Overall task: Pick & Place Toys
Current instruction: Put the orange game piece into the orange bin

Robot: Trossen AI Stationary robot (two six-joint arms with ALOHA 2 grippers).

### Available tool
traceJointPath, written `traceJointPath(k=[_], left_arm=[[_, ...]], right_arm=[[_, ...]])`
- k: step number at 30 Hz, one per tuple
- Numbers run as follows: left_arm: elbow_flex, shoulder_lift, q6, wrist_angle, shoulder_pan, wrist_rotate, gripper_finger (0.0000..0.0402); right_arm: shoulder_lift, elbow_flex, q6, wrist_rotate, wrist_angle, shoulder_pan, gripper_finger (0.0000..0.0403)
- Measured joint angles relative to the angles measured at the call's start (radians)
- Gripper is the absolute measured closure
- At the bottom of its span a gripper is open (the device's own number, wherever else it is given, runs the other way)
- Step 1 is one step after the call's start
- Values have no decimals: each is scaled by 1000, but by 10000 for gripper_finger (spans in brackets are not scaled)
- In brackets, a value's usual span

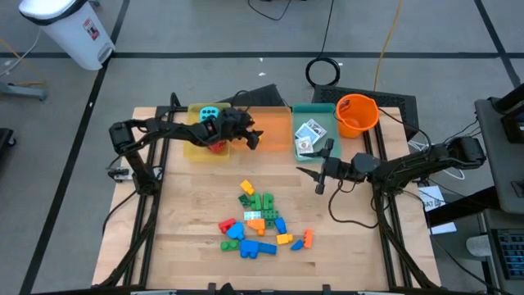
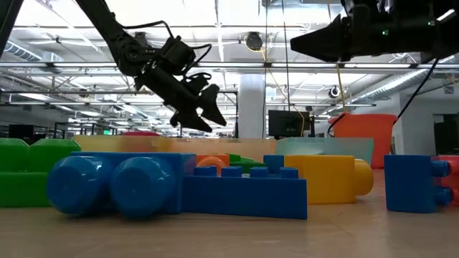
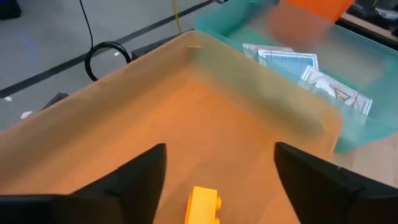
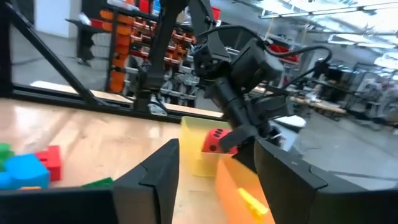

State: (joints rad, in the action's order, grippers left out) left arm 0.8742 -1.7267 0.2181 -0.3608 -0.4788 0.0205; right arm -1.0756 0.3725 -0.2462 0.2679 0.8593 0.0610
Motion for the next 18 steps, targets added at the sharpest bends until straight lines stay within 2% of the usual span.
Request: traceJointPath(k=[4,8,12,18], left_arm=[[0,48,47,8,2,-10,62],[0,127,118,54,19,-62,47],[1,173,121,76,71,-64,45],[0,179,86,49,166,-64,50]], right_arm=[[1,7,46,-97,-46,-3,208],[-7,74,150,-220,-255,19,207],[-55,152,211,-245,-441,90,207],[-149,180,231,-403,-510,235,205]])
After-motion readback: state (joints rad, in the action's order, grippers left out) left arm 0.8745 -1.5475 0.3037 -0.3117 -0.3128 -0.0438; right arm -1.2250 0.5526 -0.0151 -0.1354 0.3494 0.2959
